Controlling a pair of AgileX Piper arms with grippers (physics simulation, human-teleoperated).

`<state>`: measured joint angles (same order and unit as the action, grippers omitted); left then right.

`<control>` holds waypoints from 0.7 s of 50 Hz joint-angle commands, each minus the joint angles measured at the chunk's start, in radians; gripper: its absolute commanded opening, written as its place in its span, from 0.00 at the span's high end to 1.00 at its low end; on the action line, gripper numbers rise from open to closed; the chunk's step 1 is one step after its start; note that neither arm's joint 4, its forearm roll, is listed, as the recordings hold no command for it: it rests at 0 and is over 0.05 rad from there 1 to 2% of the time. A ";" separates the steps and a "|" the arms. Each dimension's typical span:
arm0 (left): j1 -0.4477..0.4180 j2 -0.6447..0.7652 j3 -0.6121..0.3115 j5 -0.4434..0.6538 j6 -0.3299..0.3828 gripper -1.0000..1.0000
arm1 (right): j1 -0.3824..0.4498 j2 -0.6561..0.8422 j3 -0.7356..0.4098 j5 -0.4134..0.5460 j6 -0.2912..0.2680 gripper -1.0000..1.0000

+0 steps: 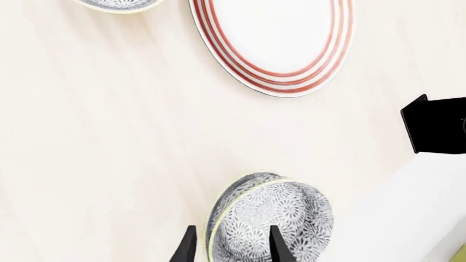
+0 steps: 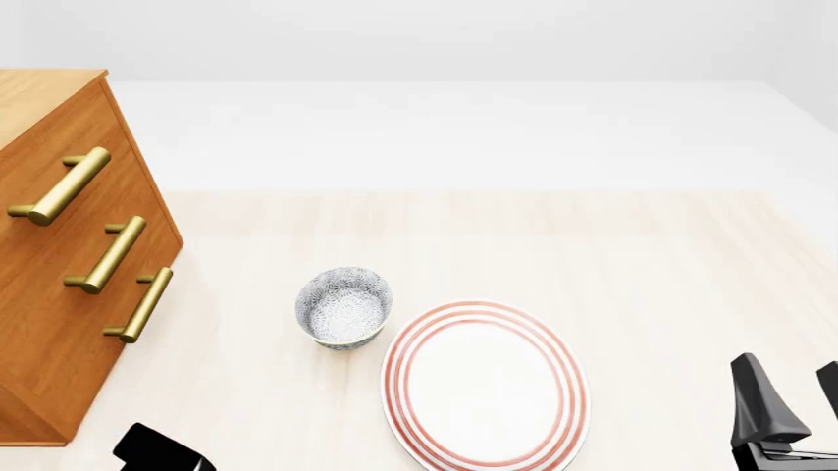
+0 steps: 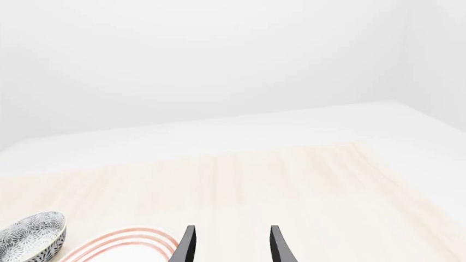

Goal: Stack the bowl in the middle on the bowl at the back.

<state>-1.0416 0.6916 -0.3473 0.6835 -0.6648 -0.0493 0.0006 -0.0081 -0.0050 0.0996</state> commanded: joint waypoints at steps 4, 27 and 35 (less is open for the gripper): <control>-0.023 0.017 0.013 -0.027 -0.017 0.00 | 0.000 0.000 0.000 0.000 0.003 0.00; 0.024 -0.045 -0.053 0.071 0.040 0.00 | 0.001 0.000 0.000 0.000 -0.001 0.00; 0.068 -0.100 -0.103 0.150 0.087 0.00 | 0.002 0.000 -0.001 0.000 -0.002 0.00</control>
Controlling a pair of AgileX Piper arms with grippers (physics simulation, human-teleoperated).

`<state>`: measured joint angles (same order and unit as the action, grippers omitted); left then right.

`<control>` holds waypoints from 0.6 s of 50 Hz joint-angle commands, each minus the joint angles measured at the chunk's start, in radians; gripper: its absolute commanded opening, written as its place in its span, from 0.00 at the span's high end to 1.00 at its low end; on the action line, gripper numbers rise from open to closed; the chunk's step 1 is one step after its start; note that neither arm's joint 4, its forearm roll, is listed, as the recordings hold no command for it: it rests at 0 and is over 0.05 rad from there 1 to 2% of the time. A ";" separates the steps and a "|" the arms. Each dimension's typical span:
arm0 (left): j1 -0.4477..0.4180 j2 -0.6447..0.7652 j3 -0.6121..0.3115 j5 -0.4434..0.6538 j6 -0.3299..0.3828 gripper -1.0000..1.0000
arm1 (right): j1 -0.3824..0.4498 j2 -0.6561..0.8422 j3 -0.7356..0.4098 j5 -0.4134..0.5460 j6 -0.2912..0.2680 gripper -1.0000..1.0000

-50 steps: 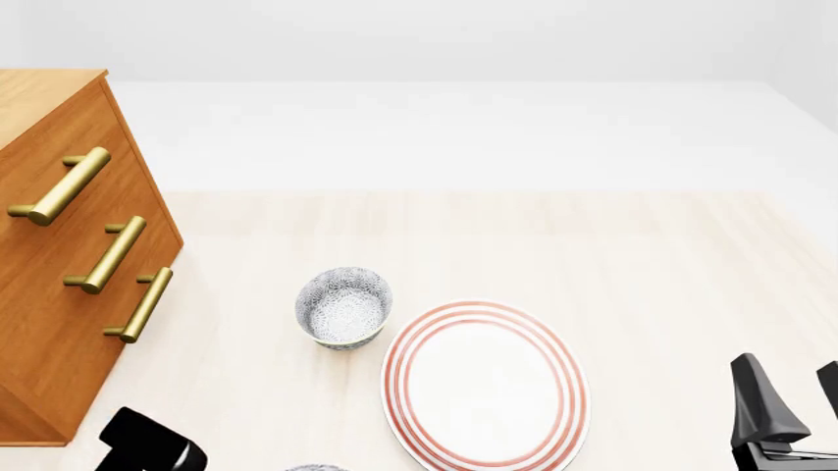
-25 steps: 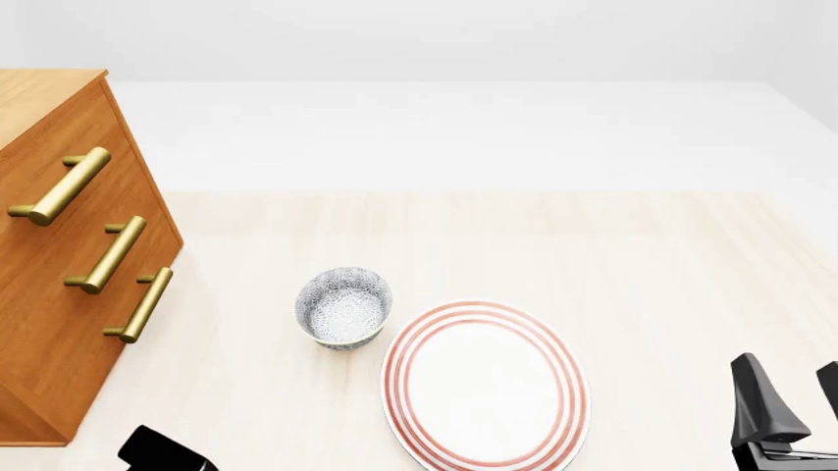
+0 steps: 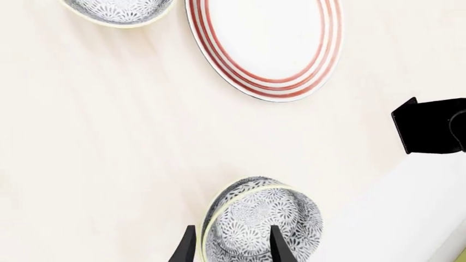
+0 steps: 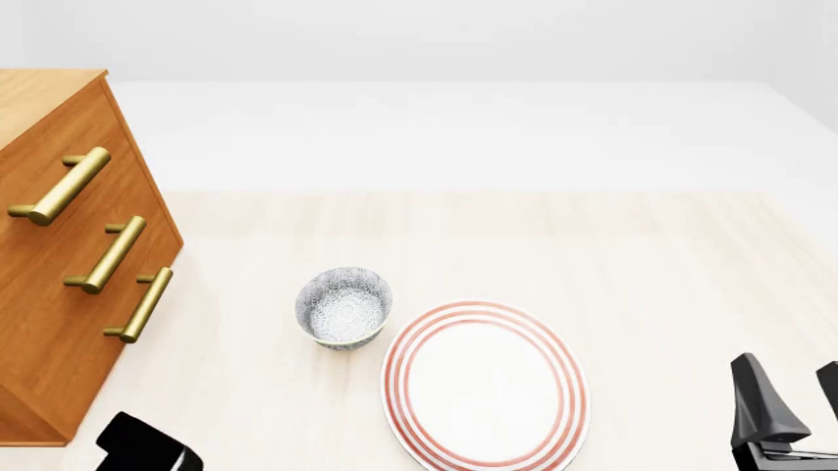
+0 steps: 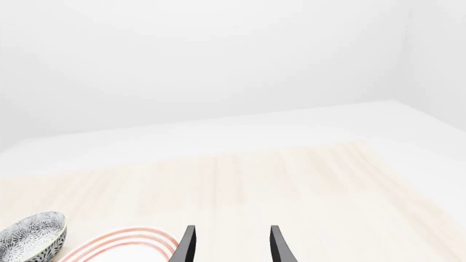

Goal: Stack the bowl in the middle on the bowl at the back.

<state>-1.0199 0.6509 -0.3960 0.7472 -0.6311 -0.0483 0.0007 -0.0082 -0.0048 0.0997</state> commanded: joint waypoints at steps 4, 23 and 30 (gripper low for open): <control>0.060 -0.087 -0.067 0.119 0.068 0.00 | 0.001 0.000 -0.001 0.000 -0.003 0.00; 0.201 -0.243 -0.200 0.287 0.167 0.00 | 0.003 0.000 -0.002 0.002 -0.006 0.00; 0.323 -0.331 -0.319 0.391 0.215 0.00 | 0.005 0.000 0.000 0.003 -0.010 0.00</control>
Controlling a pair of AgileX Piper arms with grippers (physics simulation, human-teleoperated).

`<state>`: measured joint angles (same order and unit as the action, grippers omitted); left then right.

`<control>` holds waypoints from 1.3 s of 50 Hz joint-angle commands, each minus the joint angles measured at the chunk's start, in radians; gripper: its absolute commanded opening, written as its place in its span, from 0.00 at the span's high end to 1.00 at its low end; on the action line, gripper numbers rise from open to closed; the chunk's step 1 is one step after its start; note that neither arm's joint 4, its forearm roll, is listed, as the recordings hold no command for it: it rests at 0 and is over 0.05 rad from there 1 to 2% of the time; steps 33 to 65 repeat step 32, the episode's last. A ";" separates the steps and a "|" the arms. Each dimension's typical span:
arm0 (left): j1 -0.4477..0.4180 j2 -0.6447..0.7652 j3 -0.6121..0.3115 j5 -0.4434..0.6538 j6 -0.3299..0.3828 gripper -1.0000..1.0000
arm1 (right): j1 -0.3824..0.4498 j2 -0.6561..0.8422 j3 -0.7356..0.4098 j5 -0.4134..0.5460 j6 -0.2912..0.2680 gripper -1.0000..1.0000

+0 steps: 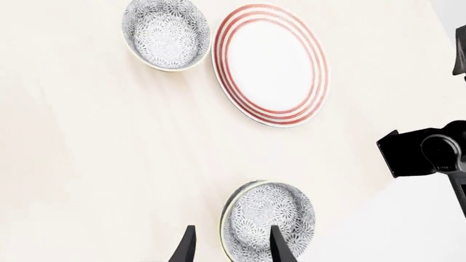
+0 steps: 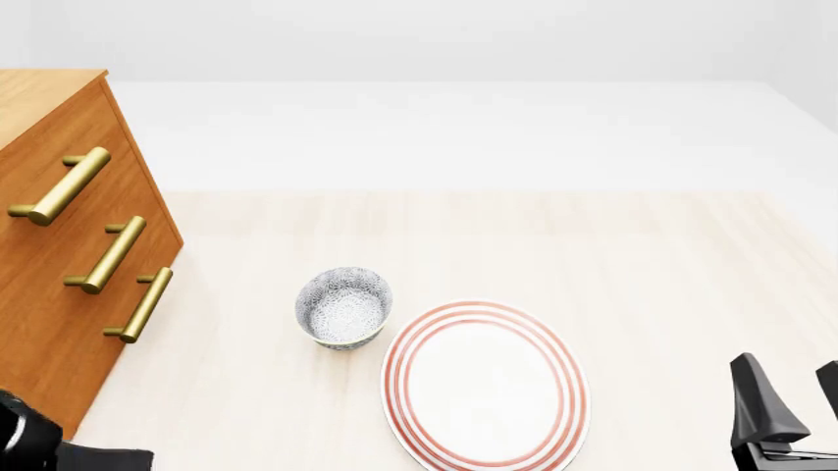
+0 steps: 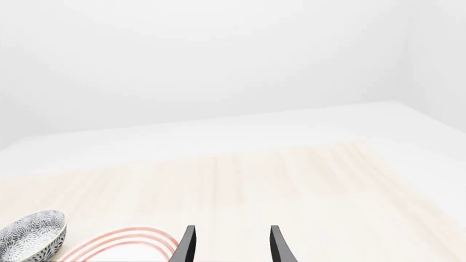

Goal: Stack the bowl in the middle on the bowl at the back.

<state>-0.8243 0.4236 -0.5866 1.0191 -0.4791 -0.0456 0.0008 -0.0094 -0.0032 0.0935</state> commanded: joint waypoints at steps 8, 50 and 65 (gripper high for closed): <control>0.169 -0.152 -0.190 0.139 0.054 0.00 | 0.005 0.000 0.001 0.003 -0.011 0.00; 0.306 -0.179 -0.253 0.003 0.118 0.00 | 0.010 0.001 0.003 0.010 -0.023 0.00; 0.306 -0.179 -0.253 0.003 0.118 0.00 | 0.010 0.001 0.003 0.010 -0.023 0.00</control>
